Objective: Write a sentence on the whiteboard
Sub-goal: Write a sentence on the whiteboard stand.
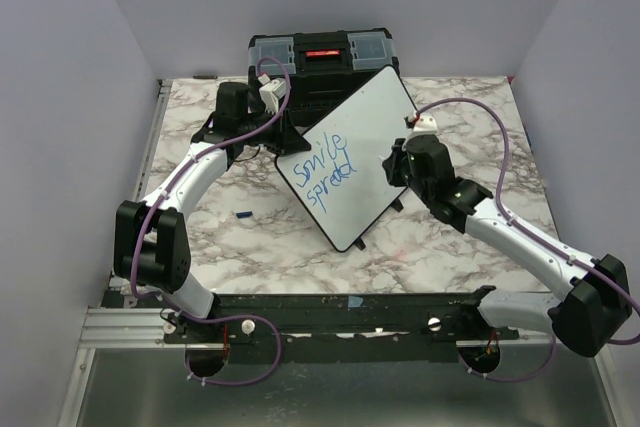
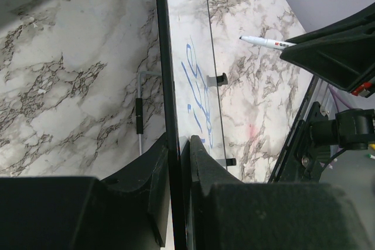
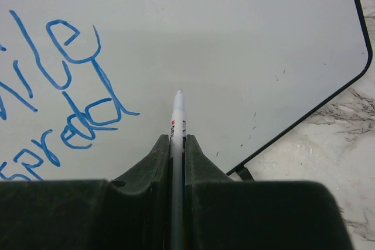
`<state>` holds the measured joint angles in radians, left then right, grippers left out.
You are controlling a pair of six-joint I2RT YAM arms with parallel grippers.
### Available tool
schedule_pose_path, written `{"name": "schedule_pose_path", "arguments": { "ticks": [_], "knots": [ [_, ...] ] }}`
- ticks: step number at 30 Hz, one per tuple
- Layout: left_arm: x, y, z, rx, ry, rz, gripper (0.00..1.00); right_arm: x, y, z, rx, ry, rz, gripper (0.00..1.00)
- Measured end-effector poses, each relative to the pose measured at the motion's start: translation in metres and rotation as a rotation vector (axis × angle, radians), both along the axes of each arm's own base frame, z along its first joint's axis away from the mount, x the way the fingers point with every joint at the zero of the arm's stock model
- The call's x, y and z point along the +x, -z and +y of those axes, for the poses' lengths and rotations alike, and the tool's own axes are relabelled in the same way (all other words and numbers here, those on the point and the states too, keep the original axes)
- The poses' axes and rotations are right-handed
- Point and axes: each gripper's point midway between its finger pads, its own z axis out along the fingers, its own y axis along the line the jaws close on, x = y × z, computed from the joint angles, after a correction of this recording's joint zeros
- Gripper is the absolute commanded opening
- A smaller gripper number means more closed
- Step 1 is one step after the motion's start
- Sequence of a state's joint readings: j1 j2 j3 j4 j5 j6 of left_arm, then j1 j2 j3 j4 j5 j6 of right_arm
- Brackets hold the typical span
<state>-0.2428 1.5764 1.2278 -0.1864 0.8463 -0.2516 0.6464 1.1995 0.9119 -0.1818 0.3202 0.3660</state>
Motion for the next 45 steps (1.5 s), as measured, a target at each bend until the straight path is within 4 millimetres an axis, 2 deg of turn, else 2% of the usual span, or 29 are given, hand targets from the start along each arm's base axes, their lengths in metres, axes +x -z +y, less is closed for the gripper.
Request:
{"name": "schedule_pose_path", "arguments": {
  "ticks": [11,16,23,33,45],
  "knots": [
    [0.0,-0.001,0.0,0.0,0.0,-0.002,0.0,0.013,0.007,-0.018,0.007,0.036,0.027,0.01],
    [-0.001,-0.002,0.0,-0.001,0.002,-0.005,0.0,0.021,0.011,-0.014,-0.011,0.036,0.044,0.01],
    [-0.001,-0.002,0.0,0.0,0.002,-0.005,0.0,0.036,0.002,-0.004,0.003,0.028,0.031,0.01],
    [-0.001,-0.002,0.0,0.0,0.002,-0.005,0.0,0.041,0.009,0.009,0.015,-0.012,0.051,0.01],
    [-0.001,-0.002,0.0,0.0,0.002,-0.005,0.0,0.055,0.002,0.017,0.034,-0.016,0.03,0.01]
  ]
}}
